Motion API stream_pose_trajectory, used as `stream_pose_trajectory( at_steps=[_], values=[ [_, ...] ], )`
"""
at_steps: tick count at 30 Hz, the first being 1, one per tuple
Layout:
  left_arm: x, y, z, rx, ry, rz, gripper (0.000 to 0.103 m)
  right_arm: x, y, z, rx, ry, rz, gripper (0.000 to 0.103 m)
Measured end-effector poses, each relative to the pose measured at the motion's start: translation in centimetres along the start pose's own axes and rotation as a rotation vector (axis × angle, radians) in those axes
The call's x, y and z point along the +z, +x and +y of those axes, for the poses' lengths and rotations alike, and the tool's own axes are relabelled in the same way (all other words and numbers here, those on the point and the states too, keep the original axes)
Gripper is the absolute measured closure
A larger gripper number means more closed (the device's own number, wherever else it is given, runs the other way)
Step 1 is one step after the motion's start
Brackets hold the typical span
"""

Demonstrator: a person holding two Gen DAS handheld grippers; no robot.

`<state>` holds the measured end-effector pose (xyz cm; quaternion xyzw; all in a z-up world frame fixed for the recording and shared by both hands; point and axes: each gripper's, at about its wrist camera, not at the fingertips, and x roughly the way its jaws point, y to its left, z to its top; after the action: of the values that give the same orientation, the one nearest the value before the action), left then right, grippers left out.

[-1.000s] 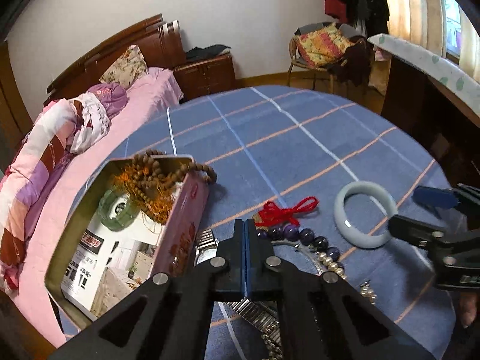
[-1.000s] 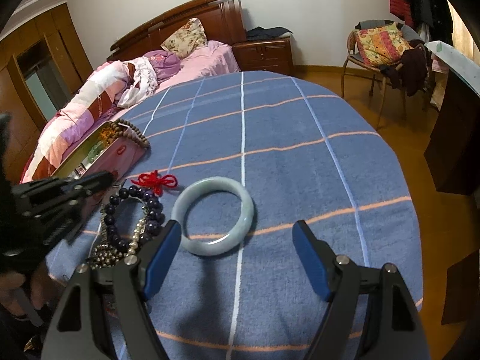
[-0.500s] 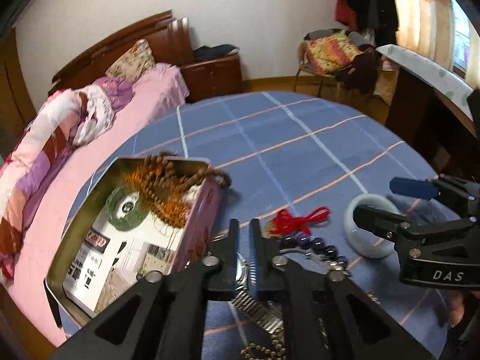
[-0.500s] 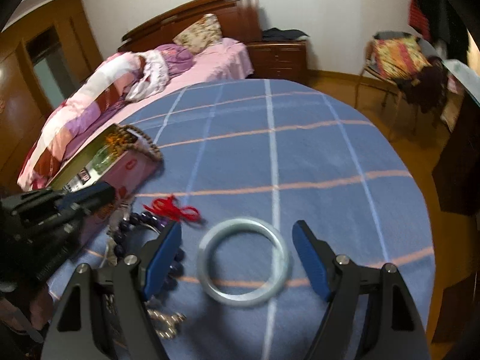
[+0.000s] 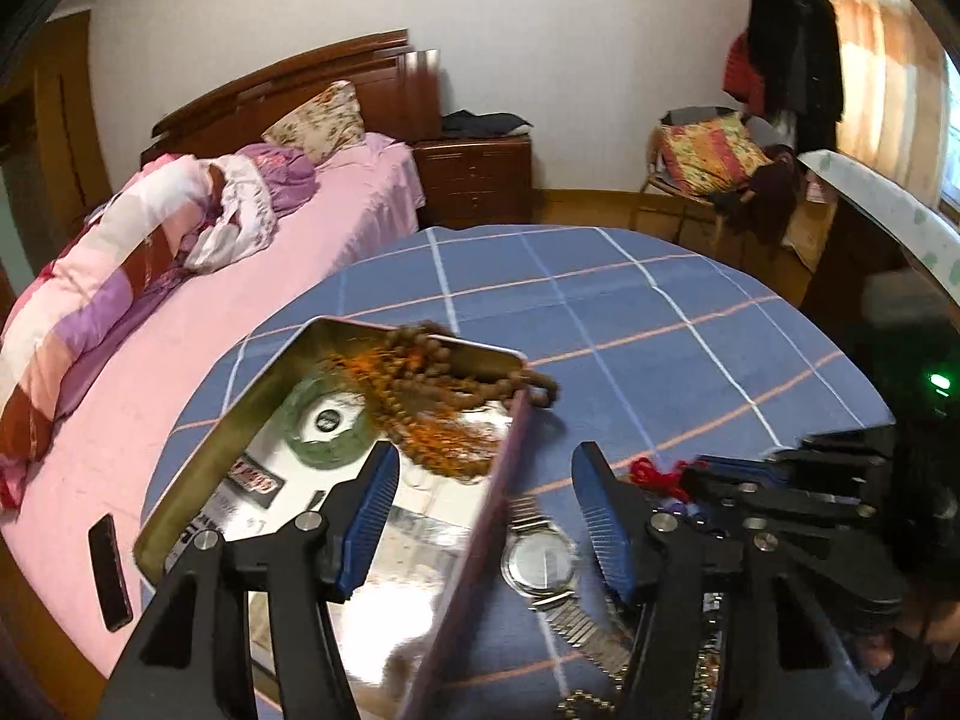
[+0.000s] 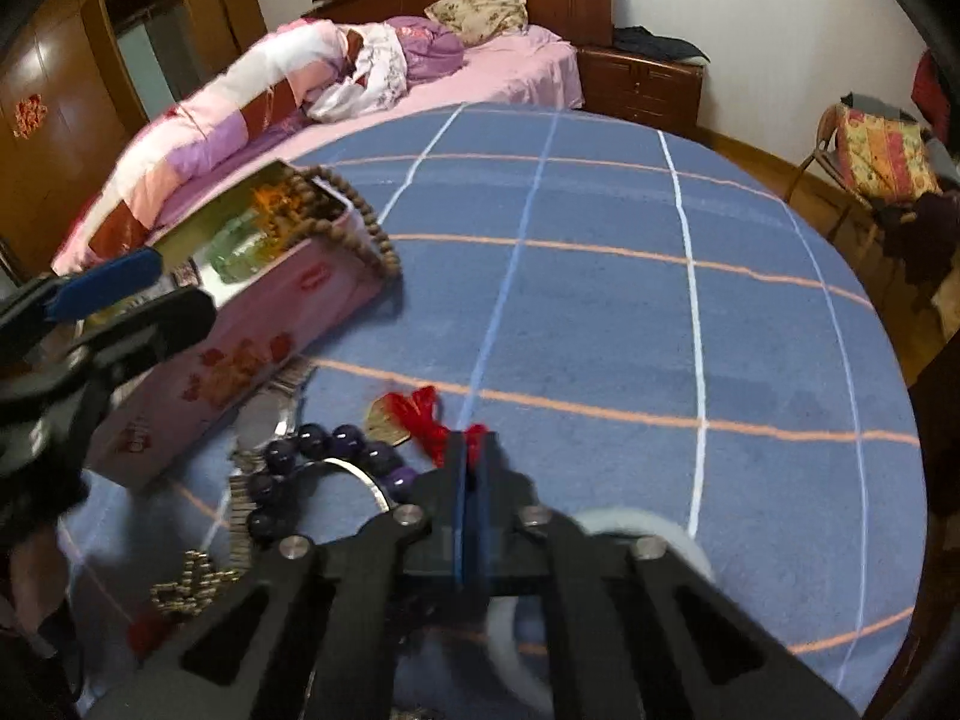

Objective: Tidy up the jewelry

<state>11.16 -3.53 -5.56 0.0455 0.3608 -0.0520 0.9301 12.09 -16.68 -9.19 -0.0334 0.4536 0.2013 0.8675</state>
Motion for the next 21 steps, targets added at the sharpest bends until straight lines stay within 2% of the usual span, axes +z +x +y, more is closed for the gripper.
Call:
stream_pose_trajectory(
  at_steps=[4,8,16,18,20,21],
  values=[
    [0.0,-0.2,0.0,-0.002,0.01,-0.002,0.043,-0.7,-2.2,-1.5,-0.01,0.076,-0.081,0.099],
    [-0.4,-0.5,-1.9,-0.02,0.064,-0.006,0.043,-1.0,-4.9,-3.2,-0.033,0.137,-0.159,0.1],
    [-1.6,1.4,-5.3,-0.045,0.176,0.063,0.043,-0.6,-8.2,-4.1,-0.039,0.175,-0.238,0.1],
    [-1.8,2.2,-5.8,-0.047,0.182,0.09,0.049,-0.5,-8.0,-3.8,-0.035,0.175,-0.243,0.1],
    [-2.1,3.2,-5.9,-0.056,0.182,0.139,0.075,-0.8,-7.8,-3.7,-0.022,0.182,-0.244,0.1],
    [-2.2,3.6,-5.8,-0.072,0.171,0.162,0.078,-0.9,-7.7,-3.7,-0.017,0.185,-0.245,0.1]
  ],
)
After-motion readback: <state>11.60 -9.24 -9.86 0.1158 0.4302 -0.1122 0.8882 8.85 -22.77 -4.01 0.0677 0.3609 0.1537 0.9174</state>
